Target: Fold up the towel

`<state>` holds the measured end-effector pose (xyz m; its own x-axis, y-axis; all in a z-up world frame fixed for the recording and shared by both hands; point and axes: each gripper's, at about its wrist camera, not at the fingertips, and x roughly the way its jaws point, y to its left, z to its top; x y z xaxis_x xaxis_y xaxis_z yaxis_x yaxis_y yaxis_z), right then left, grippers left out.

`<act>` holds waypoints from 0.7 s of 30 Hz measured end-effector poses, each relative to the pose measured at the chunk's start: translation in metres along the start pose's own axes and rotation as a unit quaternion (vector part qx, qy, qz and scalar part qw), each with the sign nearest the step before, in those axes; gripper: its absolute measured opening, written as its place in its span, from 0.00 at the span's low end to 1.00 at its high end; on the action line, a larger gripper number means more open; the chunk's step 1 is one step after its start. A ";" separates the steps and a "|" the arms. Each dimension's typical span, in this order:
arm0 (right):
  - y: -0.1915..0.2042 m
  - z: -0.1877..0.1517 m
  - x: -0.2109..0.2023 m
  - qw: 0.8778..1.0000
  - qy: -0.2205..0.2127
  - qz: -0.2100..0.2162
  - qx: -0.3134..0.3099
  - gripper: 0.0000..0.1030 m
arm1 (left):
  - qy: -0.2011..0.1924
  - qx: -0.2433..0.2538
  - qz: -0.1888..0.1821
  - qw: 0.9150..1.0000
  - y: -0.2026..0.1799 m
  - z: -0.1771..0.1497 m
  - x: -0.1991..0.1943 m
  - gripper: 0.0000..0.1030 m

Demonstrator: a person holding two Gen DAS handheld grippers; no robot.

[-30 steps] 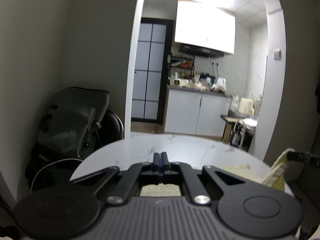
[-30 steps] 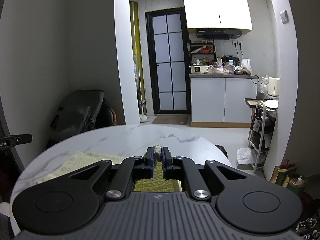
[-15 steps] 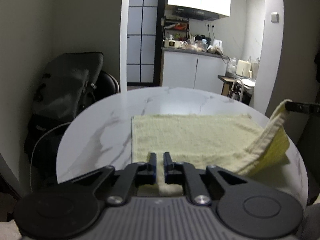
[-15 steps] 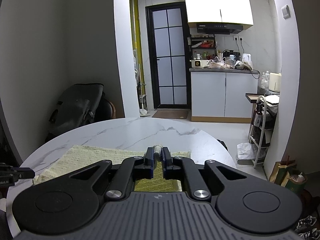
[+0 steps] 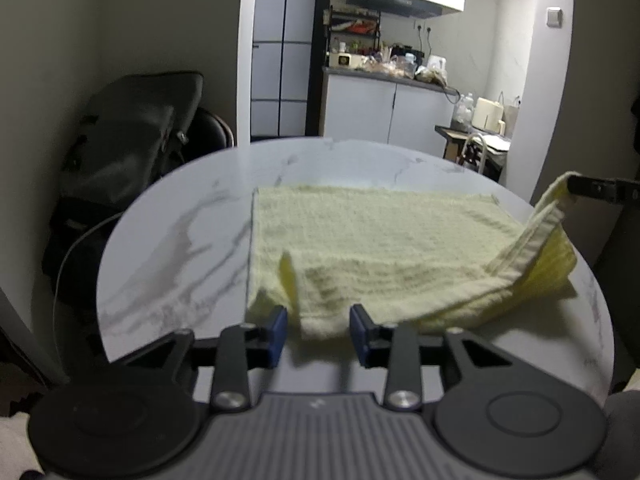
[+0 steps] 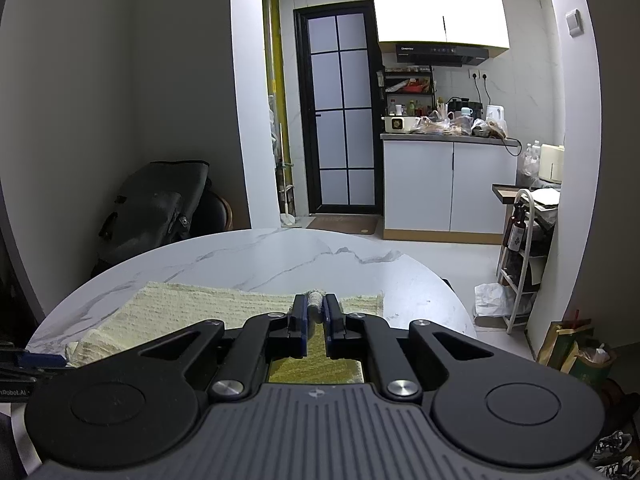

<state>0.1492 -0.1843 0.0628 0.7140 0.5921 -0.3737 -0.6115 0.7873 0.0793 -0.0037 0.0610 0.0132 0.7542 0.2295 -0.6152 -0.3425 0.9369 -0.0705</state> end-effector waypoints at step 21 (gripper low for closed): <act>0.002 -0.005 0.004 1.000 0.005 -0.007 -0.009 0.09 | -0.017 -0.033 -0.016 0.999 0.007 0.009 -0.004 0.05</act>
<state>0.1491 -0.1819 0.0570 0.7186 0.5800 -0.3835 -0.6079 0.7919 0.0585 -0.0037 0.0691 0.0221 0.7836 0.2105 -0.5845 -0.3538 0.9246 -0.1412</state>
